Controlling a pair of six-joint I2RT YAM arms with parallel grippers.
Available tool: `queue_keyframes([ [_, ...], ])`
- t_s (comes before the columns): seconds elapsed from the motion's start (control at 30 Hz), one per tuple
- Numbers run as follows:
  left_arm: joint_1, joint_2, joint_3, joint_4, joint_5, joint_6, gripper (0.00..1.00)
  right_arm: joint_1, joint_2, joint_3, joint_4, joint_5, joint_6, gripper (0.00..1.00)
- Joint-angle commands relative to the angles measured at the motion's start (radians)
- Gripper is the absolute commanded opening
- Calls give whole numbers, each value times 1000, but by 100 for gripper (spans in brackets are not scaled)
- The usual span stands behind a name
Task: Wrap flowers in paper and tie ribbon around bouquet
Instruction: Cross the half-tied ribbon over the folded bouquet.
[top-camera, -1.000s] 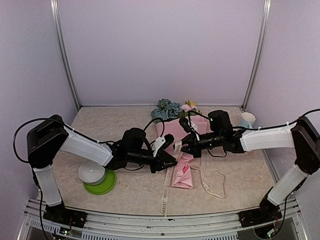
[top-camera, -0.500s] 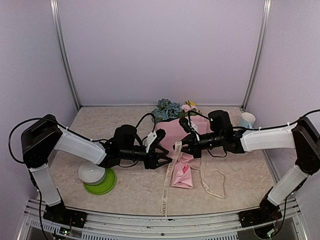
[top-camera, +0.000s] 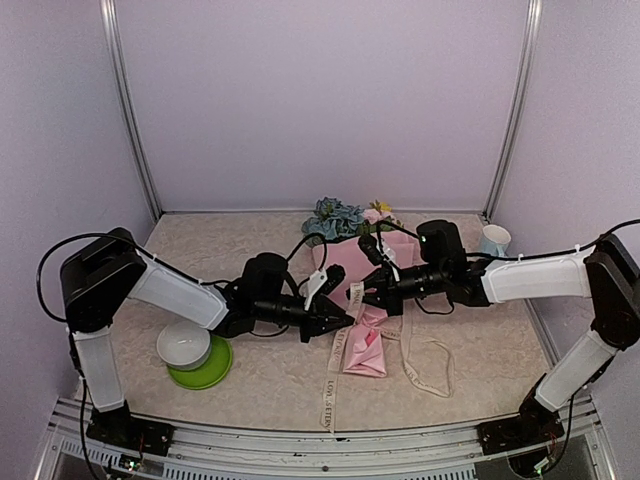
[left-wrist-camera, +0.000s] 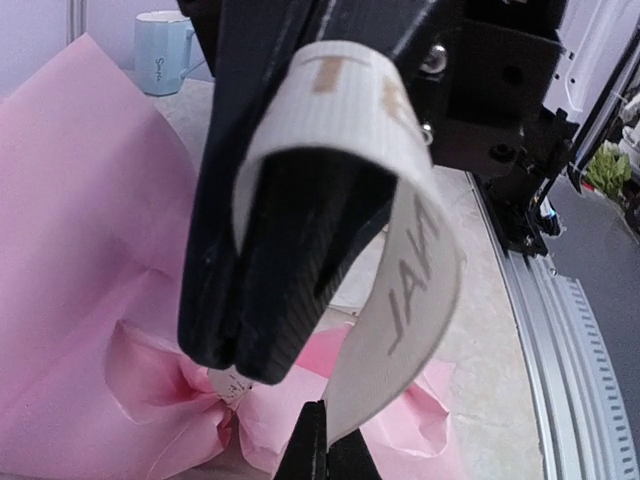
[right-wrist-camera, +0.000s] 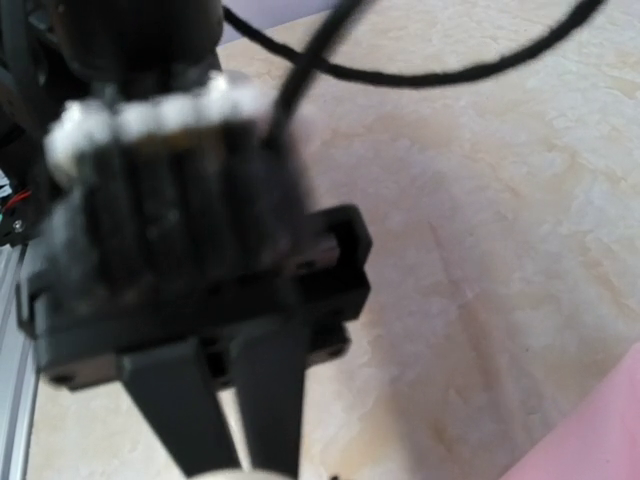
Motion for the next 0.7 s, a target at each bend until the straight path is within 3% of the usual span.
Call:
queue_keyframes([
  [0.0, -8, 30, 22, 36, 17, -17, 0, 8, -26, -8, 12, -1, 10, 0],
  [0.1, -6, 61, 14, 37, 6, -24, 0, 8, -39, -18, 29, 15, 22, 1],
  [0.17, -7, 83, 13, 35, 17, -32, 0, 7, -43, -25, 45, 25, 33, 10],
  [0.27, -11, 105, 9, 52, 14, -43, 0, 7, -34, -39, 74, 26, 47, 12],
  [0.4, -9, 116, 9, 63, 12, -49, 0, 7, -4, -47, 97, 13, 71, 11],
  [0.5, -8, 116, 9, 57, 10, -41, 0, 7, 4, -55, 114, -2, 78, 1],
  [0.63, 0, 94, -1, 48, 8, -42, 0, 7, 2, -62, 124, -30, 59, 0],
  [0.67, 2, 81, -10, 51, 7, -38, 5, 7, 4, -61, 121, -41, 47, 0],
])
